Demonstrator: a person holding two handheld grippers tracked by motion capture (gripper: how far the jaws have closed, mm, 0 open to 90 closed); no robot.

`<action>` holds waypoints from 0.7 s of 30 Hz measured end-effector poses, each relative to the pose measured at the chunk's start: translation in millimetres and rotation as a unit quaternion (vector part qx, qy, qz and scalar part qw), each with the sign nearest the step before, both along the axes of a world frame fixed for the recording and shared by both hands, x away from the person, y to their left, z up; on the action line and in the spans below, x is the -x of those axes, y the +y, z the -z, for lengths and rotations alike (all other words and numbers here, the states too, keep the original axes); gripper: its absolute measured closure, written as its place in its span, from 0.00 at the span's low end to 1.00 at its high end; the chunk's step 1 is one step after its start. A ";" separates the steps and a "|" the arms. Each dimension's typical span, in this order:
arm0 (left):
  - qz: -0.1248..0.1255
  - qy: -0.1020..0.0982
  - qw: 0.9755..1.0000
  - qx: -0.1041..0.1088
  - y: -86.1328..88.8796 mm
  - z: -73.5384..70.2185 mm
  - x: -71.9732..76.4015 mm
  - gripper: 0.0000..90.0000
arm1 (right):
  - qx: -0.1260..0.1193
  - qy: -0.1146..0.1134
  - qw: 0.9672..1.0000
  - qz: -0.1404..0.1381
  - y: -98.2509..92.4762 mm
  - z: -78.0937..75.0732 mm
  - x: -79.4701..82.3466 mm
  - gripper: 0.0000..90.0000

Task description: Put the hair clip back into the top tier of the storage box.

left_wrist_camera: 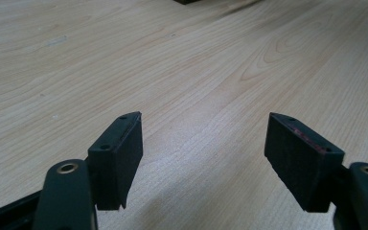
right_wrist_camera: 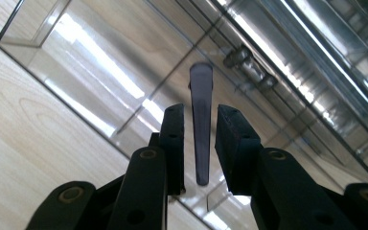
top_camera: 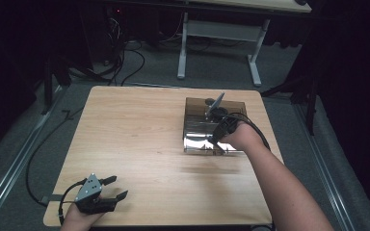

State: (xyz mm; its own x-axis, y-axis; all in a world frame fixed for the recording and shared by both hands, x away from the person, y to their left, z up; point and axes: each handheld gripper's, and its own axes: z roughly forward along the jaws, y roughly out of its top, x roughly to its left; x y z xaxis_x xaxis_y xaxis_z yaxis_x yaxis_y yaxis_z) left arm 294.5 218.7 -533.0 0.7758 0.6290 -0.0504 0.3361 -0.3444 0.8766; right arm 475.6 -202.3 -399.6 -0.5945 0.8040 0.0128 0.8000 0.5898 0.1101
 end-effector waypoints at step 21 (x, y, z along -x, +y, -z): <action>-0.003 -0.001 1.000 0.002 -0.1 0.0 0.2 0.33 | 0.003 0.011 1.000 0.005 -12.1 -14.6 33.8 0.86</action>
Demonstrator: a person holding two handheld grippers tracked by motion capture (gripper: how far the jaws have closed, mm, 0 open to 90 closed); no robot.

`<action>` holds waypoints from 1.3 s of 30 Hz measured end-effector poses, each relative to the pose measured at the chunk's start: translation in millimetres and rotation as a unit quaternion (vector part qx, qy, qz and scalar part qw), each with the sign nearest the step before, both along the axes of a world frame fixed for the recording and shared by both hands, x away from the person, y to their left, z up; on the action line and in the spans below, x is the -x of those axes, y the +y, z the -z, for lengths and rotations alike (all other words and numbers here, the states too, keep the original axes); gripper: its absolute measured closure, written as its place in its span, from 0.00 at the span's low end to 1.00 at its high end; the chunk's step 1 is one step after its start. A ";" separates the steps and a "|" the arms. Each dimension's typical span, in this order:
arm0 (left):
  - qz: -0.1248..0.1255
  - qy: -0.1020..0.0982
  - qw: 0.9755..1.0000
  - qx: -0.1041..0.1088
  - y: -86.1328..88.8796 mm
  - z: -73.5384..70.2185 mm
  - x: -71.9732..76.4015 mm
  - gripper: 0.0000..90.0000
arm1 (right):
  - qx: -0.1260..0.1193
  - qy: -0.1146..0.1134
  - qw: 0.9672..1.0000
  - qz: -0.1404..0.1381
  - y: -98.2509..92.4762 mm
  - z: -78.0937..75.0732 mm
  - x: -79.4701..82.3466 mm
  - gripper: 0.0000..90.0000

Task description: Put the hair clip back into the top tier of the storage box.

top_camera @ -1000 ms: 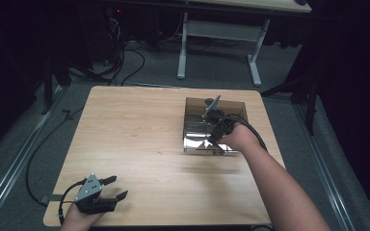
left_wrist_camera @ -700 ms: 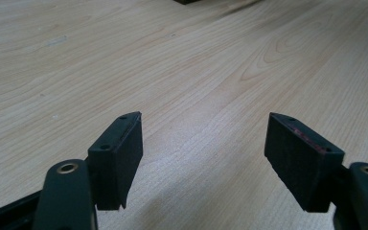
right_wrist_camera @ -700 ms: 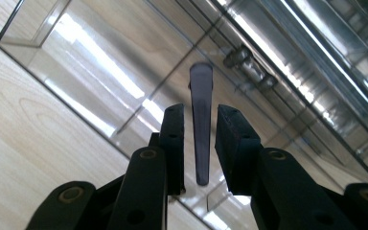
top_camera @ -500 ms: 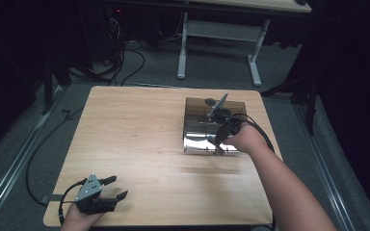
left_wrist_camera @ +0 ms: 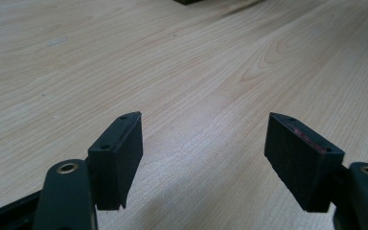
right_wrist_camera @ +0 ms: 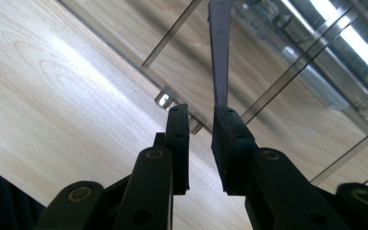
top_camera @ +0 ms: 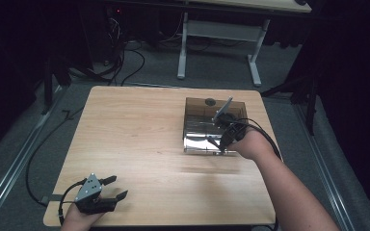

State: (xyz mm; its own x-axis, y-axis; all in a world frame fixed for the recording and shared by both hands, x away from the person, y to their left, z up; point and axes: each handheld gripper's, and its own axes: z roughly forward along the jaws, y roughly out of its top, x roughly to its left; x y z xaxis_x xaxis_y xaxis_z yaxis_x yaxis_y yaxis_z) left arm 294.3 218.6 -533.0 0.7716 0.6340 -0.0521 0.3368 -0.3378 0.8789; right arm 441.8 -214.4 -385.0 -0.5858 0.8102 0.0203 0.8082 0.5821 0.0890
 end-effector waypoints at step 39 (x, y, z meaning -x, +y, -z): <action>-0.002 0.001 1.000 0.000 0.2 0.0 0.0 0.33 | -0.074 -0.050 0.995 0.048 -24.8 75.2 60.9 0.69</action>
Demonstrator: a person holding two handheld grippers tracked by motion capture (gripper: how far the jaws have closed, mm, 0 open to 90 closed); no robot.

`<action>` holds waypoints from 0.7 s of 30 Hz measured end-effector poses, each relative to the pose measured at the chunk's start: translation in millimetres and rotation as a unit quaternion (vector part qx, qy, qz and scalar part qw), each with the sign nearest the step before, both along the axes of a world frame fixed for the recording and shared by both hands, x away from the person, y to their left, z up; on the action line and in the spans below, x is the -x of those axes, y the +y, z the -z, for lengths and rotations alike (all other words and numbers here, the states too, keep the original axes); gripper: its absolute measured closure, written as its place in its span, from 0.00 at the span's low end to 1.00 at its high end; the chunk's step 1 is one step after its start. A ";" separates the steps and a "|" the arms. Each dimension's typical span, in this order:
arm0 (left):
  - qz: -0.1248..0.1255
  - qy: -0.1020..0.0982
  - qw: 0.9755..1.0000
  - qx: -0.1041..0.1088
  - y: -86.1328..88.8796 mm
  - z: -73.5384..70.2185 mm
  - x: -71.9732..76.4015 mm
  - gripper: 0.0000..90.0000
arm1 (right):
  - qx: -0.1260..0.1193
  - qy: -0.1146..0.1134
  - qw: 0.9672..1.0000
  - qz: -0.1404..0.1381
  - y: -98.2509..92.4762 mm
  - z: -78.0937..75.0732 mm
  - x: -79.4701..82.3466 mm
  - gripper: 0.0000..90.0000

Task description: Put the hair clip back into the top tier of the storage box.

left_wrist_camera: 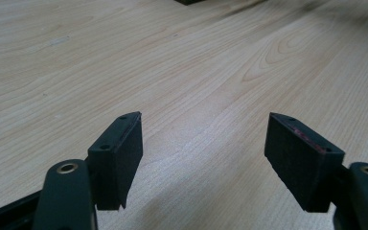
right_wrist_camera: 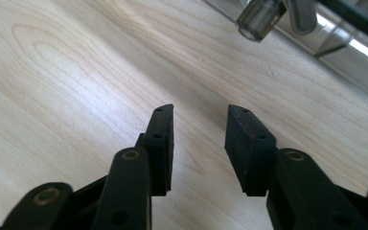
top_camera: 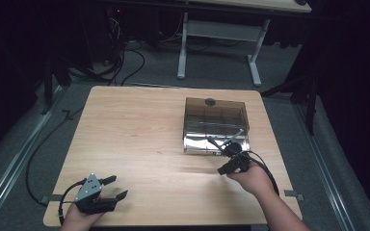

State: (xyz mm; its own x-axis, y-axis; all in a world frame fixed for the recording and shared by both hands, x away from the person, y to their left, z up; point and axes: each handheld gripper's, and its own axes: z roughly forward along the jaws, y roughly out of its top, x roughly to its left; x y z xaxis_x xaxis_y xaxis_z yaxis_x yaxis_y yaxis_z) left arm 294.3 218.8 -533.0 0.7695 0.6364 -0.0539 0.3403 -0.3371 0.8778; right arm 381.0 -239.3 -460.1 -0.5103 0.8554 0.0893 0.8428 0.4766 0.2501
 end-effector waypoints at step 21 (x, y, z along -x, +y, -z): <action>-0.012 -0.007 1.000 0.008 1.4 -0.1 0.5 0.33 | -0.138 -0.227 0.964 0.011 -24.7 46.4 61.3 0.61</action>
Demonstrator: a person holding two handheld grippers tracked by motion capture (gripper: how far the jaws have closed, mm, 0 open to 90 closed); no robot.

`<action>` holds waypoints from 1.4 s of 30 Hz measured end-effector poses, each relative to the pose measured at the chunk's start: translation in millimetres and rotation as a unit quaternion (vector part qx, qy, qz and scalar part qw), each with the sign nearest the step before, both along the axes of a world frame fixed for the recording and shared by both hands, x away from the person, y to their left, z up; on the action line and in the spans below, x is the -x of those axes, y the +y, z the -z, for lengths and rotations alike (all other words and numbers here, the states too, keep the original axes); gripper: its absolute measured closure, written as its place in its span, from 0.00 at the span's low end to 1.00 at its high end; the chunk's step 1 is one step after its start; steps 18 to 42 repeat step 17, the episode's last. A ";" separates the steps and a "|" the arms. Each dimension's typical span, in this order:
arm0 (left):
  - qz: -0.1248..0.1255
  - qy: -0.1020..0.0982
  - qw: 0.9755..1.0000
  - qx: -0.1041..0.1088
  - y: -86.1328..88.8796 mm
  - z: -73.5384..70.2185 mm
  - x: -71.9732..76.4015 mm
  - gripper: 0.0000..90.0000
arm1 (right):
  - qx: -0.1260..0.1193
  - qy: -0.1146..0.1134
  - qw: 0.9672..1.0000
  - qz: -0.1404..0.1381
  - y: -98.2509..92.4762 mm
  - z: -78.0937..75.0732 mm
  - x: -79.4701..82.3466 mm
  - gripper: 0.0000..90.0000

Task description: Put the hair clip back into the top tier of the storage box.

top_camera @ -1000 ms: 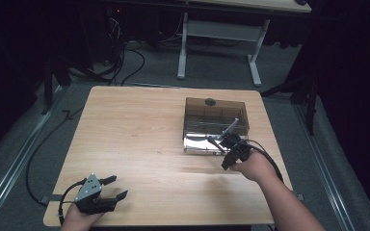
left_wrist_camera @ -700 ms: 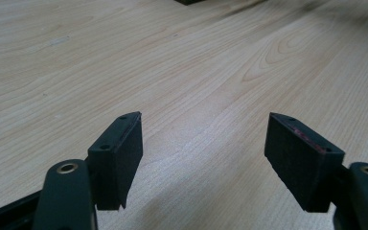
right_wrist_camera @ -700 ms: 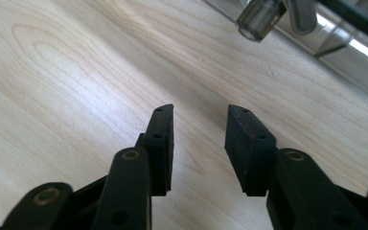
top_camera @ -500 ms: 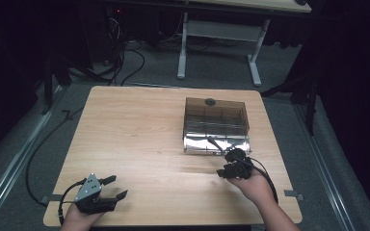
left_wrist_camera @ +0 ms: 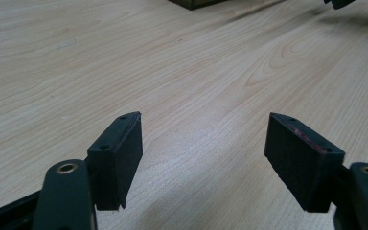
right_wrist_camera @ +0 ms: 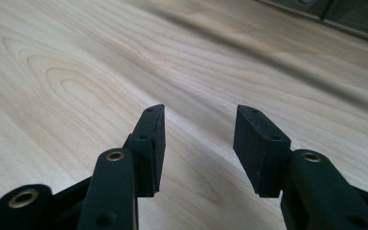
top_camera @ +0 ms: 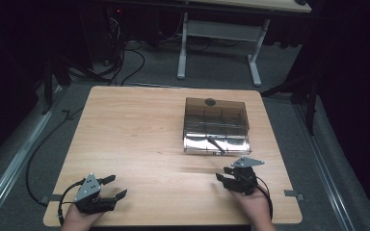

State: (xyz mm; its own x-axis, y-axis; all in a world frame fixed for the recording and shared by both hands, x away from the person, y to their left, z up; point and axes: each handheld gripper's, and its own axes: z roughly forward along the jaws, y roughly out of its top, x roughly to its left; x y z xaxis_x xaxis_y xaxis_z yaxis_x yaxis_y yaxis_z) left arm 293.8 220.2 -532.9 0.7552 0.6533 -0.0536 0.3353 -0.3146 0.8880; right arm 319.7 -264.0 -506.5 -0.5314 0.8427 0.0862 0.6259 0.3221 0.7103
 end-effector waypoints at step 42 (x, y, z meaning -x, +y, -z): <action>-0.012 0.004 1.000 -0.004 -0.7 0.0 -1.0 0.33 | -0.037 -0.062 0.997 0.023 -10.6 21.6 19.7 0.59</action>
